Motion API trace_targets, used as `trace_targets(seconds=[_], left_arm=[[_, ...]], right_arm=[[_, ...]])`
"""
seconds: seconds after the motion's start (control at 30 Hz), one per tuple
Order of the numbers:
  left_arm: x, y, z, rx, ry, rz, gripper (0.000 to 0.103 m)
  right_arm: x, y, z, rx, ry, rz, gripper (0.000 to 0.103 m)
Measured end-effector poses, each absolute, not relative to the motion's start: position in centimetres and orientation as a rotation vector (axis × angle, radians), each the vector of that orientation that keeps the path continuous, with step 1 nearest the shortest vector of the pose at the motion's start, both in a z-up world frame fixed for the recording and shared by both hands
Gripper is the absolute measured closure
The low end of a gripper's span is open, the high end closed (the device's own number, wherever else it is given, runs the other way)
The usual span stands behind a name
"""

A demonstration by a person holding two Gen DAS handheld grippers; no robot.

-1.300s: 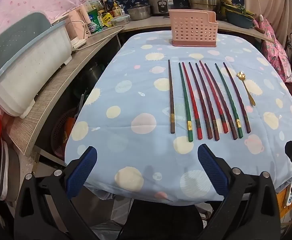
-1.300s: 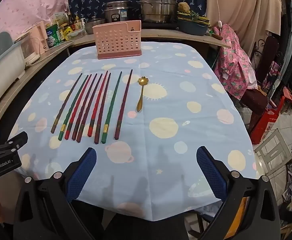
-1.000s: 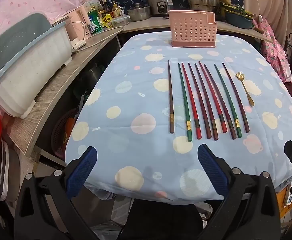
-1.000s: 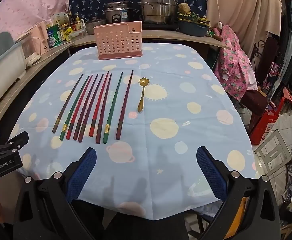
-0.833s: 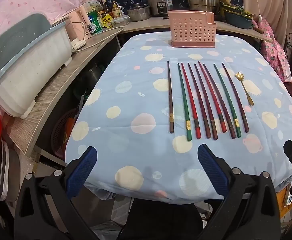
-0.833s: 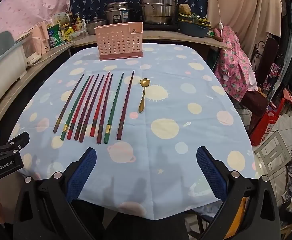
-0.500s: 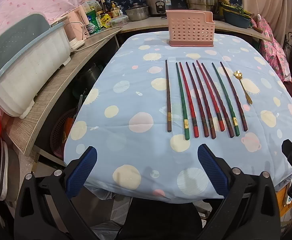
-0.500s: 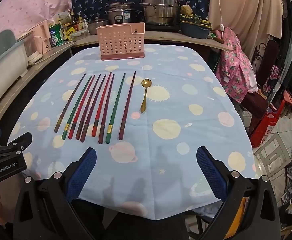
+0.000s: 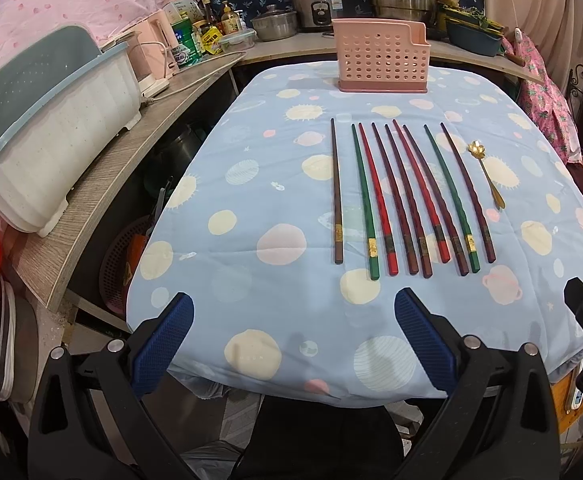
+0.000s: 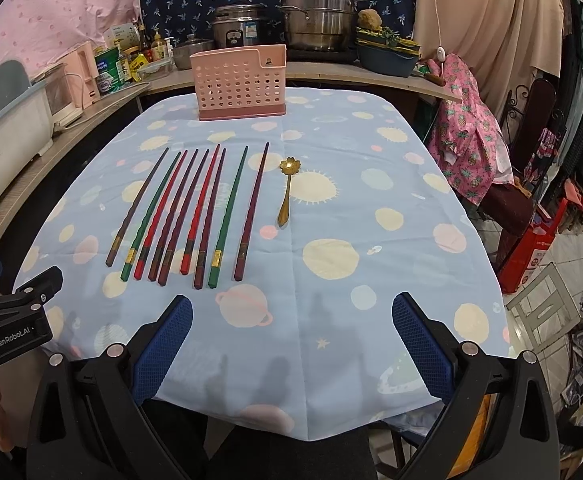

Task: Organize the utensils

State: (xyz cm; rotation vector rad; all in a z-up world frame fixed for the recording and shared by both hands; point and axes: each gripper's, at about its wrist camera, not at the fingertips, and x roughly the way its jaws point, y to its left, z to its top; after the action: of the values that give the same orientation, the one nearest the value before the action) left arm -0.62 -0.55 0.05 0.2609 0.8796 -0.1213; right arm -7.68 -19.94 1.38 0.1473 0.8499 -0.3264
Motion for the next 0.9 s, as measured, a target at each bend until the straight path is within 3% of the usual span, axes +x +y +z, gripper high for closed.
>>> trace_targets(seconds=[0.9], left_arm=[[-0.6, -0.46, 0.0, 0.261, 0.88, -0.123, 0.007]], right_arm=[[-7.46, -19.78, 1.21, 0.137, 0.85, -0.326, 0.007]])
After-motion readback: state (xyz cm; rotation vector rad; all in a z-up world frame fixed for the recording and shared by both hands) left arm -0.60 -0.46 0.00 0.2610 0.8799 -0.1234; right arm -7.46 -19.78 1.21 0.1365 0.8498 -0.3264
